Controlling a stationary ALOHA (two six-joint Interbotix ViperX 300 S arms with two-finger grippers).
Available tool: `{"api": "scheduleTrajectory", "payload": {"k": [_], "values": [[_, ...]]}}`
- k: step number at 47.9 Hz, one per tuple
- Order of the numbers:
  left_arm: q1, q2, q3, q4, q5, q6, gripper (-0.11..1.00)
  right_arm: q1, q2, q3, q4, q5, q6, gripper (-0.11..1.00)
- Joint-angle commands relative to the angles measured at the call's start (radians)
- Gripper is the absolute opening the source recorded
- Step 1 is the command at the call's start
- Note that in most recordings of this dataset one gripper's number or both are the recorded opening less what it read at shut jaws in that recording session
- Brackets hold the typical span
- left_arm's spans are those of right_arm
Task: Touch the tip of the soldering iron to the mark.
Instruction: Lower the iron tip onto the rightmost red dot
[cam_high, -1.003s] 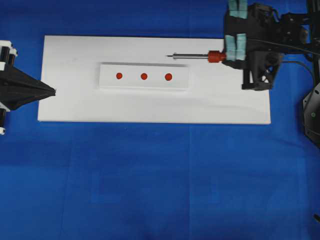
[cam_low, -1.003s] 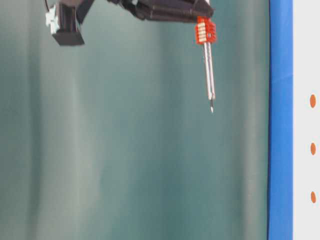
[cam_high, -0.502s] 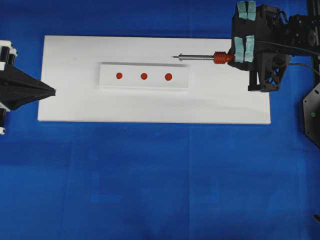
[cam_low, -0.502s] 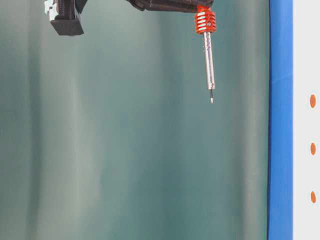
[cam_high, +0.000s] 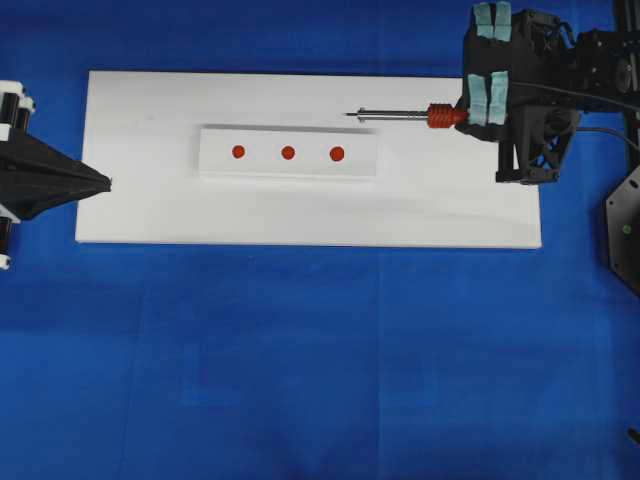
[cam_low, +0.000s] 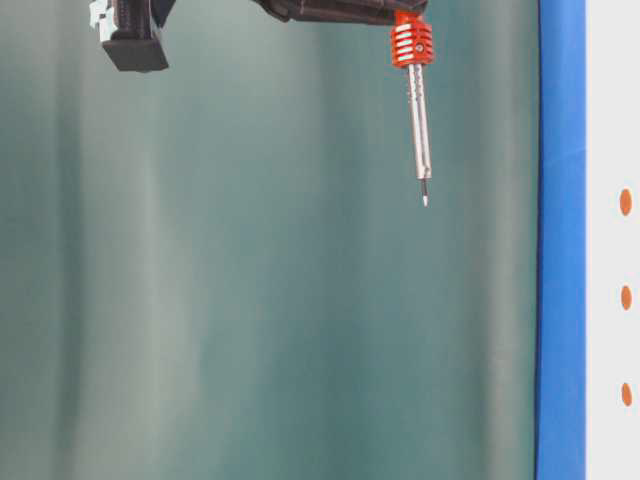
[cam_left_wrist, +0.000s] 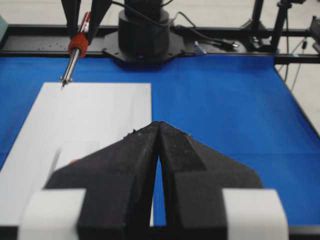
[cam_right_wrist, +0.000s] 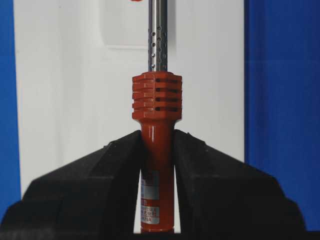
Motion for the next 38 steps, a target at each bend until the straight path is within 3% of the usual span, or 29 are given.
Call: {"api": "scheduleTrajectory", "payload": {"k": [1, 38], "values": [[-0.003, 0.005, -0.009, 0.002, -0.011, -0.002, 0.0, 0.0, 0.008, -0.005, 0.0, -0.006, 0.002, 0.06], [-0.003, 0.003, -0.008, 0.002, -0.009, -0.002, 0.0, 0.015, 0.227, 0.081, 0.006, -0.202, 0.041, 0.06]]}}
